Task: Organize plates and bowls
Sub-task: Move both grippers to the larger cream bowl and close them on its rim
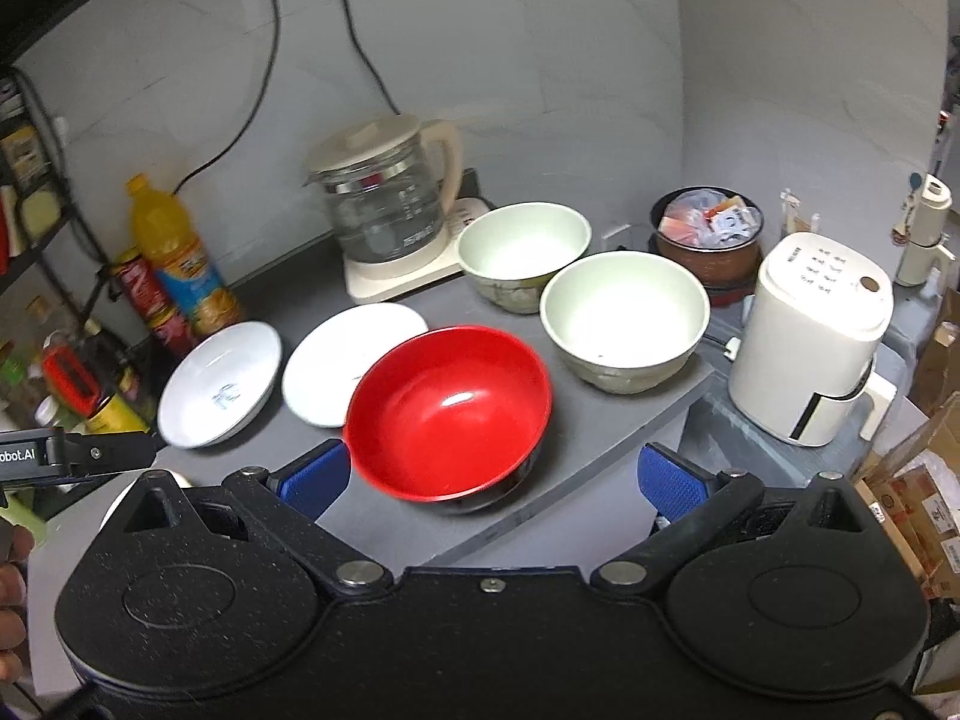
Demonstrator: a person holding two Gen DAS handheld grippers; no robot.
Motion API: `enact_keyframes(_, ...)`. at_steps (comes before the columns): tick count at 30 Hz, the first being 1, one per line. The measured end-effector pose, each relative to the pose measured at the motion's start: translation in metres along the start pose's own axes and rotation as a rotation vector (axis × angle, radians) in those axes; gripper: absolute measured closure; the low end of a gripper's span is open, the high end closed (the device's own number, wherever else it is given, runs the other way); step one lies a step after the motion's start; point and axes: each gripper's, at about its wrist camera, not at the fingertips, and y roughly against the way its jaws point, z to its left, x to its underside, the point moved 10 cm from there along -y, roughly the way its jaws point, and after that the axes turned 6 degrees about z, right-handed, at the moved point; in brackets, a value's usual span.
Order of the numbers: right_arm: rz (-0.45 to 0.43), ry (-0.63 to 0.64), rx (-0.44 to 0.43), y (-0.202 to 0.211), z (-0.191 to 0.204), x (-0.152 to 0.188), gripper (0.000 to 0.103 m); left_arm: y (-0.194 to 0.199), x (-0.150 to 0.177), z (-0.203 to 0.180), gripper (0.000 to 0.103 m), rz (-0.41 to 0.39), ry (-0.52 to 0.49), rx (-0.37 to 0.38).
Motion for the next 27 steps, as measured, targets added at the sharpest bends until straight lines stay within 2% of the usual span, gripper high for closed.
enact_keyframes(12,-0.011,-0.064,0.058,-0.018,-0.006,-0.018,0.000,-0.037,-0.039,-0.020,0.001,0.038,-0.112,0.062)
enact_keyframes(22,0.001,-0.064,0.065,-0.039,-0.026,-0.031,0.000,-0.064,-0.053,-0.040,0.001,0.067,-0.121,0.088)
enact_keyframes(27,0.004,-0.050,0.059,-0.055,-0.047,-0.047,0.000,-0.079,-0.067,-0.057,0.001,0.059,-0.131,0.070)
